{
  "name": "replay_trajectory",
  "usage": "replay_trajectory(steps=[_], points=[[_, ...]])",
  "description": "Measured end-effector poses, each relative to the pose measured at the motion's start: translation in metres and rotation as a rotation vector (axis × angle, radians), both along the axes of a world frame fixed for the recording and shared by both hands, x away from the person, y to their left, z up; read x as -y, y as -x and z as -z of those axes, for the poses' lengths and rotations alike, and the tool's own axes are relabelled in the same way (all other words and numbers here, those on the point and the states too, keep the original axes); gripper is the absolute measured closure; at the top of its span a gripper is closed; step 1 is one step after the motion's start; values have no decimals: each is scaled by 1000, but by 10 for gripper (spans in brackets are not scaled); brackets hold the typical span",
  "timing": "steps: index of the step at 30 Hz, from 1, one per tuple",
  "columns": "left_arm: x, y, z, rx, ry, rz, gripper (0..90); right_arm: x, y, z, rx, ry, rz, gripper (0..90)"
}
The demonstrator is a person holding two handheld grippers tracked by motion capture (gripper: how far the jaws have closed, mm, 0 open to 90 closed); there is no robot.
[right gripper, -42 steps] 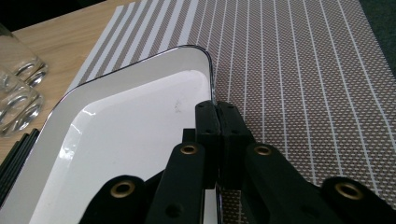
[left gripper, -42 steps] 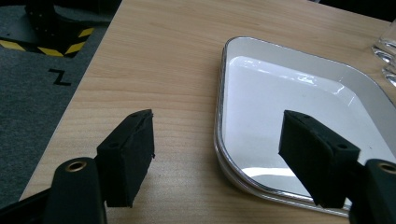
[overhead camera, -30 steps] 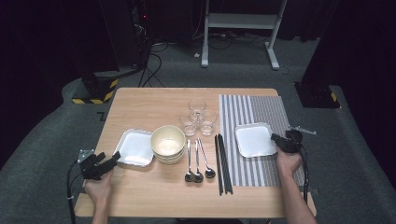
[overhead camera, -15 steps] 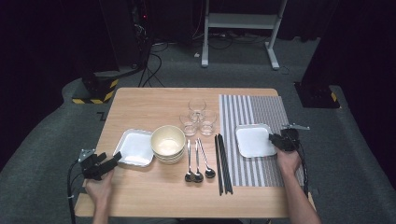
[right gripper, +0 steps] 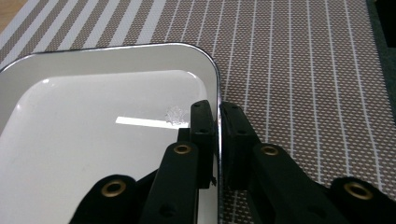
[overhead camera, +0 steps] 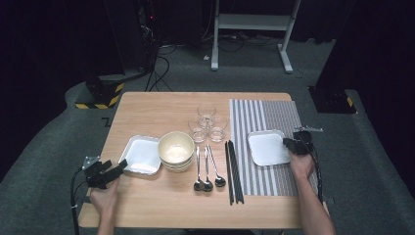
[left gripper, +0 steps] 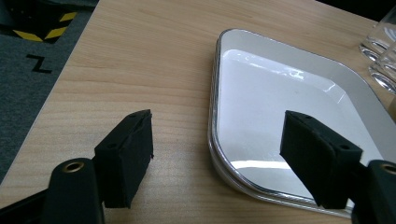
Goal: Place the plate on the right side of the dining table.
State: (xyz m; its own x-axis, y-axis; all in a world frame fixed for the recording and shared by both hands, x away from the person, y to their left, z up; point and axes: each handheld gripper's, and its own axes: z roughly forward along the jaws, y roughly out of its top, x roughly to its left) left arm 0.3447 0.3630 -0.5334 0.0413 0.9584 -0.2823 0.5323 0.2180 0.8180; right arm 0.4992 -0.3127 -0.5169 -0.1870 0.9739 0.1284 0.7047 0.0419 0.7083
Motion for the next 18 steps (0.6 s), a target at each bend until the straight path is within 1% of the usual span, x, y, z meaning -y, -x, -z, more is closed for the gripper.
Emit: replay_trajectory(steps=[1, 2, 4, 5, 6, 8, 10, 11, 12, 13, 15, 16, 18], points=[[0, 0, 0, 0, -2, 1, 261, 0, 0, 0, 3, -5, 16, 848], [0, 0, 0, -1, -3, 1, 261, 0, 0, 0, 3, -5, 16, 848], [0, -1, 0, -5, -4, 3, 260, 1, 0, 1, 6, -21, 44, 851], [0, -1, 0, -5, -4, 3, 261, 1, 0, 1, 6, -21, 44, 851], [0, -1, 0, -5, -4, 2, 261, 2, 0, 1, 6, -28, 65, 852], [1, -1, 0, -7, -6, 2, 261, 2, 0, 1, 7, -28, 72, 851], [1, -1, 0, -13, -9, 6, 261, 1, 0, 1, 10, -19, 95, 850], [1, -1, 0, -13, -9, 6, 261, 1, 0, 1, 10, -19, 95, 850], [2, -2, 0, -23, -13, 10, 261, -1, 0, 2, 15, -10, 110, 847], [2, -2, 0, -22, -16, 9, 260, -2, 0, 1, 16, 0, 113, 846], [2, -2, 0, -20, -20, 8, 260, -2, 0, 1, 18, 6, 121, 846], [2, -2, 0, -18, -21, 6, 260, -2, 0, 2, 18, -10, 138, 847], [2, -2, 0, -20, -19, 6, 260, -3, 0, 2, 19, -1, 150, 846]])
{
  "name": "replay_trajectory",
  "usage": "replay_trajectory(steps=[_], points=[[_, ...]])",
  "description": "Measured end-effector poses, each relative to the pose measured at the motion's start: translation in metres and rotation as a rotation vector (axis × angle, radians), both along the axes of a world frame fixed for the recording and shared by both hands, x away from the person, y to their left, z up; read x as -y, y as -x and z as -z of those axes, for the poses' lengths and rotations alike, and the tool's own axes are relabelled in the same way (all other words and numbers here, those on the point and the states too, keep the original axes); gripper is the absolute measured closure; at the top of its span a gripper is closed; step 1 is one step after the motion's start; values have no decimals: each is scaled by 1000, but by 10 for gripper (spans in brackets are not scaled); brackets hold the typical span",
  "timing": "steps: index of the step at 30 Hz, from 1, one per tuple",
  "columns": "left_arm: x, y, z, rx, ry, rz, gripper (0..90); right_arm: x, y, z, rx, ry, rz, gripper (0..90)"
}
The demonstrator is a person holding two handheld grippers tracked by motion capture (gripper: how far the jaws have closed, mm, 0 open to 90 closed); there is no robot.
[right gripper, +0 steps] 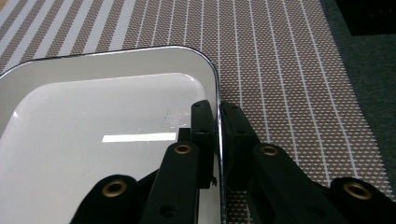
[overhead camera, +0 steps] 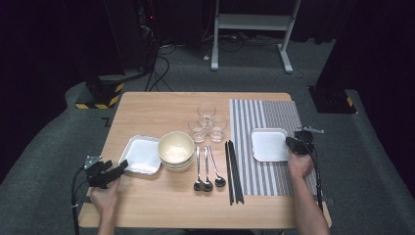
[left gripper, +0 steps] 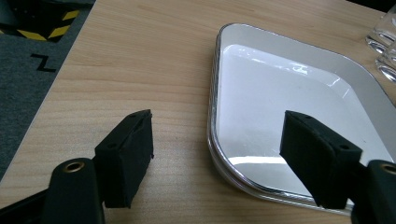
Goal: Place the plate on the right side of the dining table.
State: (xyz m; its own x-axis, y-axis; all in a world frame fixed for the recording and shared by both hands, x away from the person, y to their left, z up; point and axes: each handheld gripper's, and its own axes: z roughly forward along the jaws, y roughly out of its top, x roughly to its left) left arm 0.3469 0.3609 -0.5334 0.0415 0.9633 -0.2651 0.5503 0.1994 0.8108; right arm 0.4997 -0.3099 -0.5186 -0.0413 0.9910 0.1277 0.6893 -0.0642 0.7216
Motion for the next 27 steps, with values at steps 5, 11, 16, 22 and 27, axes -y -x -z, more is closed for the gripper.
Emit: replay_trajectory(steps=[5, 11, 16, 22, 27], points=[[0, 0, 0, -3, 3, -1, 259, -1, 0, 0, -2, 13, -3, 834], [0, -1, 0, -6, -1, -2, 258, 2, 4, -5, 16, 38, -35, 700], [0, 0, 0, -7, 1, -3, 257, 0, 9, -15, 52, 27, -56, 667], [0, 0, 0, -7, 6, -8, 257, -5, 25, -22, 122, 30, -112, 680], [1, 1, 0, -2, 9, -12, 257, -10, 37, -26, 143, 21, -182, 738]])
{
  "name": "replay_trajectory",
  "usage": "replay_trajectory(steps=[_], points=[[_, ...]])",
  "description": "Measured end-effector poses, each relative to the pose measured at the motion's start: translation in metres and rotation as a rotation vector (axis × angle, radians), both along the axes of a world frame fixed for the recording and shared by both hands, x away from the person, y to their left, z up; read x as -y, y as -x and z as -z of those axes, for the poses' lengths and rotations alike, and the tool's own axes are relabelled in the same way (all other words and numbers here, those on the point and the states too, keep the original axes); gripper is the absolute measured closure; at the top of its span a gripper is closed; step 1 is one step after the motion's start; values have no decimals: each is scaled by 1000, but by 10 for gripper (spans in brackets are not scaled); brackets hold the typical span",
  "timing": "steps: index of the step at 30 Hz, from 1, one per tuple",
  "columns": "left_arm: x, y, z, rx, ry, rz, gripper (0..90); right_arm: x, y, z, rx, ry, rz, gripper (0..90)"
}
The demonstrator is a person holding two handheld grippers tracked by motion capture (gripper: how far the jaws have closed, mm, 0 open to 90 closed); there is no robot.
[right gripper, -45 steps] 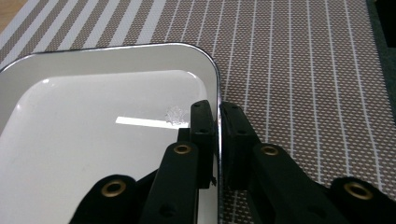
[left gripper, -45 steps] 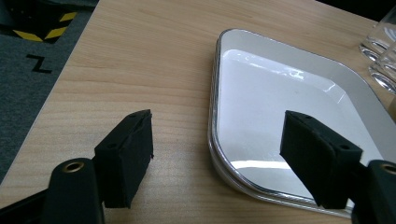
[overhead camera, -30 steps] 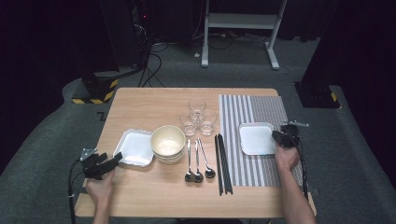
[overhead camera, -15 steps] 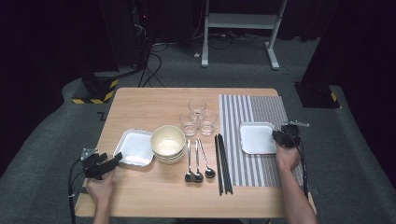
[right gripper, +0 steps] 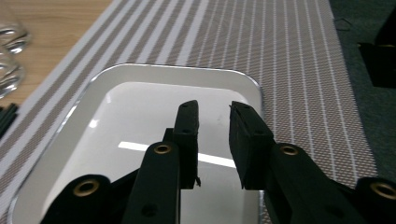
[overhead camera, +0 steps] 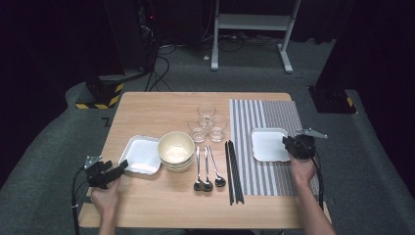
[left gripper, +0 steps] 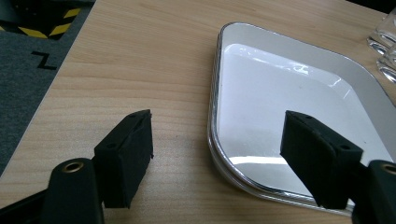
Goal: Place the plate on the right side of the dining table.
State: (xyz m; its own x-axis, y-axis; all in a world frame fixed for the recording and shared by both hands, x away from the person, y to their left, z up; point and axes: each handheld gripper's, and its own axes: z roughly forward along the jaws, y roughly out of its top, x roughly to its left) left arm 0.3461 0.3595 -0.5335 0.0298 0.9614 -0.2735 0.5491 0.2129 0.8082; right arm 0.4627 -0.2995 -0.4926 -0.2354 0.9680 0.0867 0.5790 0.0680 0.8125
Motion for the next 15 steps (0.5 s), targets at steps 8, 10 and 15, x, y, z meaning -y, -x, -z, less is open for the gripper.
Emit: replay_trajectory(steps=[8, 10, 15], points=[[0, 0, 0, -3, 1, 2, 257, -16, 15, -2, 3, -36, -113, 749], [0, 0, 0, -2, -1, -1, 260, -18, 18, -1, 0, -51, -134, 749], [2, -1, 0, -10, -19, 5, 261, -26, 24, 0, 15, -58, -167, 759]])
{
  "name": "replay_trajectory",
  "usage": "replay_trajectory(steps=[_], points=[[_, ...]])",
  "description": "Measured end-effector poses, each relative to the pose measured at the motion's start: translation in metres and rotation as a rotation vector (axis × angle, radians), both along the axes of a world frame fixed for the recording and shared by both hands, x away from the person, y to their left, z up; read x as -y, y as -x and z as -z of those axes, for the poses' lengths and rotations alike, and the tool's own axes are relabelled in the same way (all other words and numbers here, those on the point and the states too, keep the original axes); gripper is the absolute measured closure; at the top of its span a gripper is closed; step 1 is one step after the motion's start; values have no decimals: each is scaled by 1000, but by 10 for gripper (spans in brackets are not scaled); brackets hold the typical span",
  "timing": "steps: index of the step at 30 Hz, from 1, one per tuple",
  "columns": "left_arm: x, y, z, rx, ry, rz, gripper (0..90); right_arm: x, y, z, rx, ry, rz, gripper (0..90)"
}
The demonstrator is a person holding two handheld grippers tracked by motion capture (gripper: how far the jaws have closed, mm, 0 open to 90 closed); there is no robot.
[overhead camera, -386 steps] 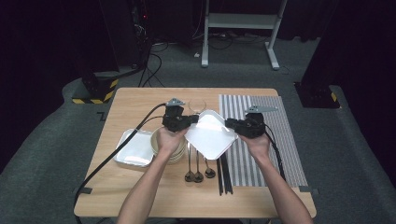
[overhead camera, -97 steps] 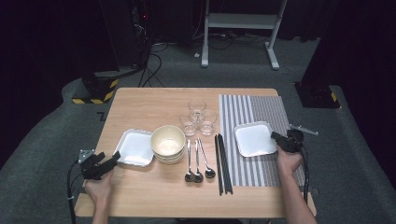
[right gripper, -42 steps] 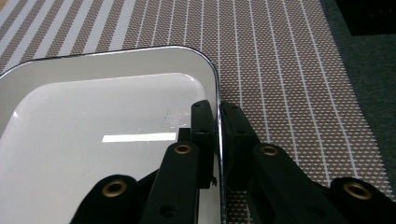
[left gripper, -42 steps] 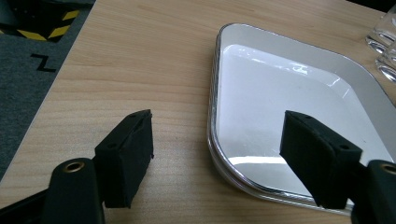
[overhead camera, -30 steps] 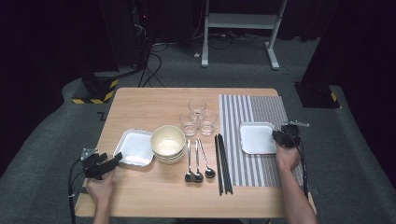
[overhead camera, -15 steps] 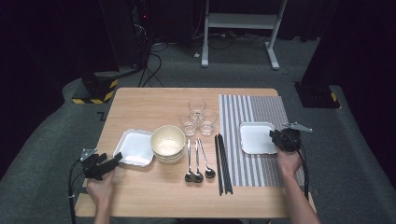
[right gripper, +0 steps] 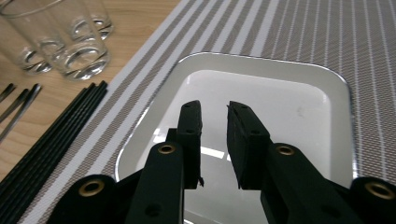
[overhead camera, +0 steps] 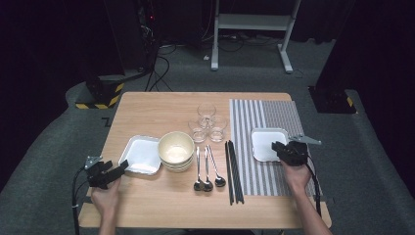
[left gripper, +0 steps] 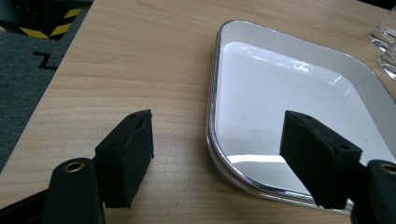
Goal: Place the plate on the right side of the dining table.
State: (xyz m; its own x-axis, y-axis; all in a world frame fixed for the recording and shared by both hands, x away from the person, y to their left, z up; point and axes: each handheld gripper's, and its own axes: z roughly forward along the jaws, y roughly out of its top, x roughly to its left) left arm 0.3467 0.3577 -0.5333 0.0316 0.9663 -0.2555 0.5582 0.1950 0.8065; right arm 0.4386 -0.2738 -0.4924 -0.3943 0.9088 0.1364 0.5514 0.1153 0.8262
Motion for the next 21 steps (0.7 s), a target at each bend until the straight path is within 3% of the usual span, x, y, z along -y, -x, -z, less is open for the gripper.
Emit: replay_trajectory(steps=[10, 21], points=[[-1, 0, 0, 2, 6, -4, 258, -26, 15, 6, 28, 7, -96, 786], [-1, 0, 0, 4, 5, -3, 252, -49, 23, 16, 22, -1, -172, 784]])
